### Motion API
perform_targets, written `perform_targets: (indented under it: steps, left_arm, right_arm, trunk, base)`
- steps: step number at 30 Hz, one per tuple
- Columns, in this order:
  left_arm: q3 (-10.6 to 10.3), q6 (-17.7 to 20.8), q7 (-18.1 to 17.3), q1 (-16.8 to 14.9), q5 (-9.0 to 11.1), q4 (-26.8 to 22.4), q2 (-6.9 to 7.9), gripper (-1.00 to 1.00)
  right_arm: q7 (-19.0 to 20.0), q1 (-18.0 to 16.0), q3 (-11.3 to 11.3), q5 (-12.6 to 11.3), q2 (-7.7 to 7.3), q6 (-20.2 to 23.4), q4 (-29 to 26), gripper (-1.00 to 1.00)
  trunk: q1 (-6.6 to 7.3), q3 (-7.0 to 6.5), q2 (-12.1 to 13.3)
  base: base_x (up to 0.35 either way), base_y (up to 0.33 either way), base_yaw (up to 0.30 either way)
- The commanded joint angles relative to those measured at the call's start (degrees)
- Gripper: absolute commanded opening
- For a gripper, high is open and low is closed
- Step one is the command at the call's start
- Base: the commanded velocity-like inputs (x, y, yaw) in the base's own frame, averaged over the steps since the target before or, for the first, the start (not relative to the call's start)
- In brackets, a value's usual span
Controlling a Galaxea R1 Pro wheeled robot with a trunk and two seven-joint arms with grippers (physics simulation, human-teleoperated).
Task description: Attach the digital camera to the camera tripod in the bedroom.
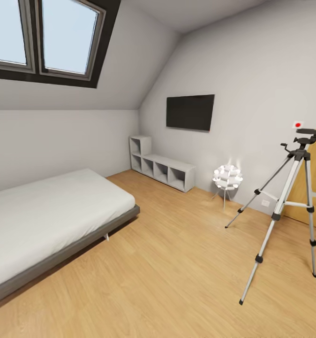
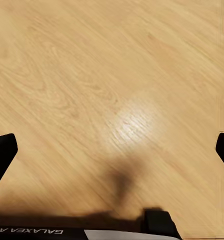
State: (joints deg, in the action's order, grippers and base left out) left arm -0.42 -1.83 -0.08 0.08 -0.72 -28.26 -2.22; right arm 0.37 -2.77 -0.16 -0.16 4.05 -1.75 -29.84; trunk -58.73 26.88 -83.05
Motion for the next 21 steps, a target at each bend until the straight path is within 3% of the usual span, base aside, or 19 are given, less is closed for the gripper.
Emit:
perform_targets:
  steps: [1,21]
  left_arm:
    - [-0.04,-0.12,-0.01,0.01,-0.08,-0.04,-0.01,1.00]
    - [-0.02,-0.11,-0.01,0.01,-0.08,-0.04,0.10,1.00]
  right_arm:
    - [0.03,-0.04,-0.02,-0.02,0.01,-0.18,0.05,1.00]
    - [-0.02,-0.04,-0.02,-0.02,-0.01,-0.19,0.05,1.00]
  trunk:
    - [0.00,0.05,-0.03]
    - [0.00,0.05,-0.03]
  base:
    - [-0.010,-0.011,-0.253]
    - [-0.002,-0.002,-0.253]
